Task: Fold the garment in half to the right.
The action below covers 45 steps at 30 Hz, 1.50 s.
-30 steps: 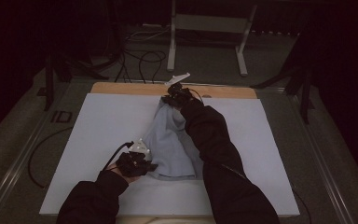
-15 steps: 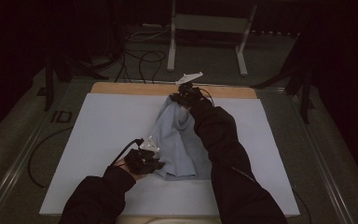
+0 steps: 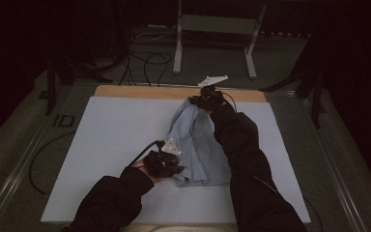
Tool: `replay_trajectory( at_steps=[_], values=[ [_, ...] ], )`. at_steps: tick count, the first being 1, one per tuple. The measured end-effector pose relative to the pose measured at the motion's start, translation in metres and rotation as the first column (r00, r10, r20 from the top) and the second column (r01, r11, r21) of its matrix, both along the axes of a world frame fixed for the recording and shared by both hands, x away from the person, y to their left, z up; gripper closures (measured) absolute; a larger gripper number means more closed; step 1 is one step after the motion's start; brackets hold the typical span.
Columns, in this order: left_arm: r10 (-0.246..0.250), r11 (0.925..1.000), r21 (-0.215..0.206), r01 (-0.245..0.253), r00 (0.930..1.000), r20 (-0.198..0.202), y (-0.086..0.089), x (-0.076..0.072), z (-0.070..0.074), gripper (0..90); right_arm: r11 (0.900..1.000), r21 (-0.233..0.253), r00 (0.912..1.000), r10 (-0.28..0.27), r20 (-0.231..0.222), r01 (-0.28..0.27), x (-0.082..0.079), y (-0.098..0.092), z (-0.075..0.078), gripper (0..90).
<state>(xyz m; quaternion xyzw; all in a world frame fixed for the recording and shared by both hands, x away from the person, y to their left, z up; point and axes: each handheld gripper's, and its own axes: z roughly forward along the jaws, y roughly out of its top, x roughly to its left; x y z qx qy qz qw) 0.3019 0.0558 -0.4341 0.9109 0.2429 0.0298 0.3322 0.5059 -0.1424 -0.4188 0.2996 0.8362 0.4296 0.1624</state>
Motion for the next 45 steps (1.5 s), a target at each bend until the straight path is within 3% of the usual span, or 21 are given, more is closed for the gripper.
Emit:
replay_trajectory(
  at_steps=[15, 23, 33, 45],
  values=[
    [-0.059, 0.9979, 0.025, 0.059, 0.9982, -0.013, -0.037, 0.004, 0.004, 84.8, 0.999, 0.015, 0.9992, -0.039, -0.002, 0.039, -0.003, -0.038, -0.004, 86.8],
    [-0.091, 0.9948, 0.042, 0.092, 0.9954, -0.03, -0.058, 0.008, 0.001, 84.8, 0.998, 0.018, 0.998, -0.061, -0.019, 0.061, 0.0, -0.054, -0.016, 86.7],
    [-0.087, 0.9951, 0.042, 0.09, 0.9948, -0.052, -0.087, 0.014, -0.017, 84.7, 0.997, 0.023, 0.9968, -0.066, -0.045, 0.067, 0.008, -0.055, -0.038, 86.7],
    [-0.065, 0.9969, 0.04, 0.068, 0.9952, -0.074, -0.099, 0.017, -0.035, 84.7, 0.996, 0.079, 0.9977, -0.023, -0.064, 0.028, 0.021, -0.041, -0.057, 85.9]
  ],
)
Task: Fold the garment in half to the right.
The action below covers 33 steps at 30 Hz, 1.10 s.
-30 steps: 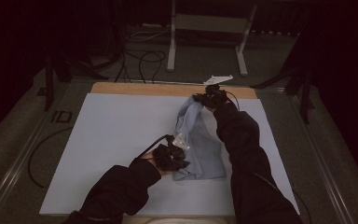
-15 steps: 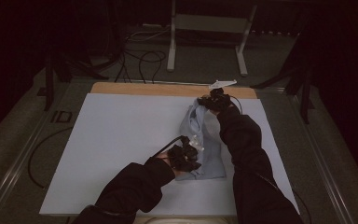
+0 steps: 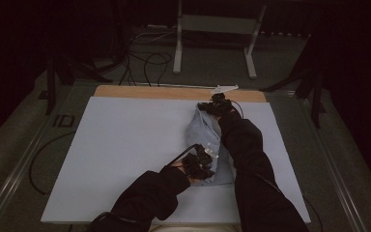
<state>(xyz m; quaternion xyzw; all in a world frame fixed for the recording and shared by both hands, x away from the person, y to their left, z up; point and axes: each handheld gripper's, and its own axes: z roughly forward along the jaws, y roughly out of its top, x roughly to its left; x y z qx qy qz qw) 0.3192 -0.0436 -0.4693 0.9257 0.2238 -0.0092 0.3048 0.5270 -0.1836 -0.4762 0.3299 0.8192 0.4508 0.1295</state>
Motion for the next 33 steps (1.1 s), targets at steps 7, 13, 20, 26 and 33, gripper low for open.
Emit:
replay_trajectory(
  at_steps=[7, 13, 20, 26, 33],
  values=[
    [0.006, 1.0, 0.004, -0.006, 0.9999, -0.011, -0.004, 0.003, -0.008, 84.7, 1.0, 0.002, 0.9982, -0.025, -0.055, 0.026, 0.003, -0.001, -0.004, 40.3],
    [0.012, 0.9999, 0.007, -0.012, 0.9999, -0.009, -0.009, 0.006, -0.008, 84.7, 0.999, 0.007, 0.9955, -0.038, -0.087, 0.039, 0.0, -0.014, 0.007, 19.4],
    [0.015, 0.9999, 0.006, -0.015, 0.9999, 0.0, -0.02, 0.007, -0.007, 84.6, 0.998, -0.003, 0.994, -0.068, -0.086, 0.068, -0.014, -0.034, 0.023, 13.6],
    [0.01, 0.9999, -0.007, -0.011, 0.9999, -0.008, -0.03, 0.009, 0.0, 84.3, 0.994, 0.029, 0.9937, -0.102, -0.046, 0.104, -0.036, -0.059, 0.037, 13.4],
    [-0.01, 0.9995, -0.031, 0.008, 0.9972, -0.074, -0.041, 0.014, -0.01, 78.5, 0.993, 0.073, 0.9952, -0.097, -0.018, 0.098, -0.052, -0.072, 0.048, 13.2]
  ],
)
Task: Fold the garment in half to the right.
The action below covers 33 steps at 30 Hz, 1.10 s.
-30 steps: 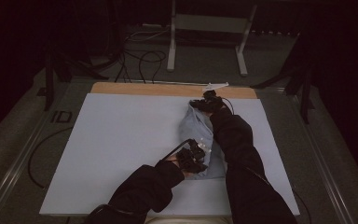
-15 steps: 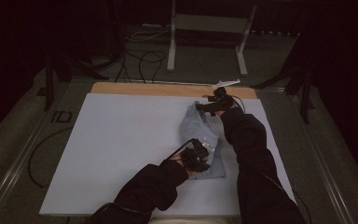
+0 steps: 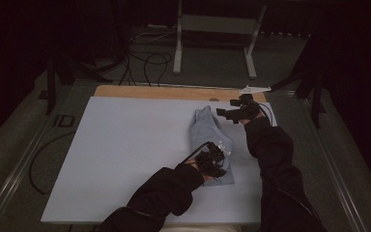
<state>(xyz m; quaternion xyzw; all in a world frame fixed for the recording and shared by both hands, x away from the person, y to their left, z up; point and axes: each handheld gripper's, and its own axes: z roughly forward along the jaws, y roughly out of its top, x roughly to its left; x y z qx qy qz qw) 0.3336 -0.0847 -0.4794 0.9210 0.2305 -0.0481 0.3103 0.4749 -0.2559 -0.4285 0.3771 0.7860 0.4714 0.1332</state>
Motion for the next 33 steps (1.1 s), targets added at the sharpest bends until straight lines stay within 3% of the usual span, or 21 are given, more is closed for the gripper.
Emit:
replay_trajectory(
  at_steps=[4, 7, 11, 13, 20, 23, 28, 33],
  values=[
    [-0.03, 0.9995, -0.005, 0.03, 0.9995, -0.002, -0.006, -0.003, -0.002, 70.5, 1.0, 0.019, 0.9999, 0.005, 0.012, -0.005, -0.006, -0.004, 0.002, 13.0],
    [-0.032, 0.9986, -0.043, 0.032, 0.9995, 0.004, -0.007, -0.004, 0.002, 62.5, 1.0, 0.026, 0.9999, 0.01, 0.011, -0.01, -0.011, -0.006, 0.002, 12.0],
    [0.0, 0.9988, -0.05, 0.004, 0.9977, 0.068, -0.006, -0.006, 0.011, 49.0, 0.999, 0.035, 0.9998, 0.013, 0.016, -0.014, -0.015, -0.008, 0.002, 11.2],
    [0.006, 0.9978, -0.067, 0.0, 0.9965, 0.083, -0.003, -0.006, 0.015, 43.1, 0.999, 0.046, 0.9997, 0.015, 0.018, -0.016, -0.017, -0.009, 0.003, 10.9],
    [0.034, 0.9986, -0.045, -0.028, 0.9883, 0.148, 0.009, -0.005, 0.026, 24.0, 0.998, 0.057, 0.9991, 0.029, 0.029, -0.031, -0.024, -0.008, 0.005, 10.3],
    [0.024, 0.9973, -0.072, -0.013, 0.9876, 0.155, 0.018, -0.003, 0.03, 15.8, 0.997, 0.061, 0.9988, 0.036, 0.032, -0.038, -0.028, -0.007, 0.005, 10.2],
    [0.0, 0.9971, -0.075, 0.014, 0.9842, 0.177, 0.032, 0.0, 0.032, 0.4, 0.997, 0.055, 0.9984, 0.048, 0.031, -0.05, -0.033, -0.004, 0.001, 10.0],
    [0.007, 0.993, -0.117, 0.016, 0.9815, 0.191, 0.045, 0.004, 0.035, 0.1, 0.996, 0.065, 0.9976, 0.059, 0.035, -0.061, -0.039, -0.001, 0.0, 9.9]
  ],
)
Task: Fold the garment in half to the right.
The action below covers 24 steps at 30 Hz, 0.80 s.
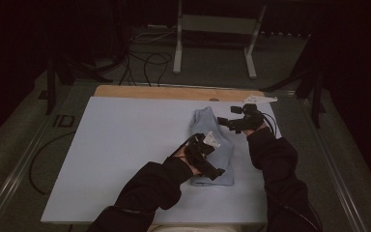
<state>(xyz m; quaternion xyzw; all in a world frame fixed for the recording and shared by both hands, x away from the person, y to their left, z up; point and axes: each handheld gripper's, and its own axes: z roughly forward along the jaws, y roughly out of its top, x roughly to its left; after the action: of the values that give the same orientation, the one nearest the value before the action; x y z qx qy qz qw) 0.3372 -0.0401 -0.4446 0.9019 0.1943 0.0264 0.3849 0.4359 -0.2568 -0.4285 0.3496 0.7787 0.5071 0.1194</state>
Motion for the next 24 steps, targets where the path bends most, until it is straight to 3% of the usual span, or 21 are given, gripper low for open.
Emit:
replay_trajectory(
  at_steps=[9, 12, 24],
  values=[
    [-0.023, 0.9995, -0.021, 0.023, 0.9996, 0.018, 0.013, 0.001, 0.008, 0.0, 1.0, 0.001, 0.9999, 0.014, 0.005, -0.014, -0.006, 0.005, -0.005, 9.9],
    [-0.026, 0.9981, -0.055, 0.027, 0.9996, 0.014, 0.019, 0.001, 0.01, 0.0, 1.0, -0.008, 0.9997, 0.023, 0.013, -0.023, -0.009, 0.006, -0.006, 9.9],
    [-0.036, 0.9958, -0.082, 0.042, 0.9971, 0.068, 0.049, 0.001, 0.015, 0.0, 0.997, -0.015, 0.9965, 0.078, 0.031, -0.078, -0.037, 0.012, -0.008, 9.9]
  ],
)
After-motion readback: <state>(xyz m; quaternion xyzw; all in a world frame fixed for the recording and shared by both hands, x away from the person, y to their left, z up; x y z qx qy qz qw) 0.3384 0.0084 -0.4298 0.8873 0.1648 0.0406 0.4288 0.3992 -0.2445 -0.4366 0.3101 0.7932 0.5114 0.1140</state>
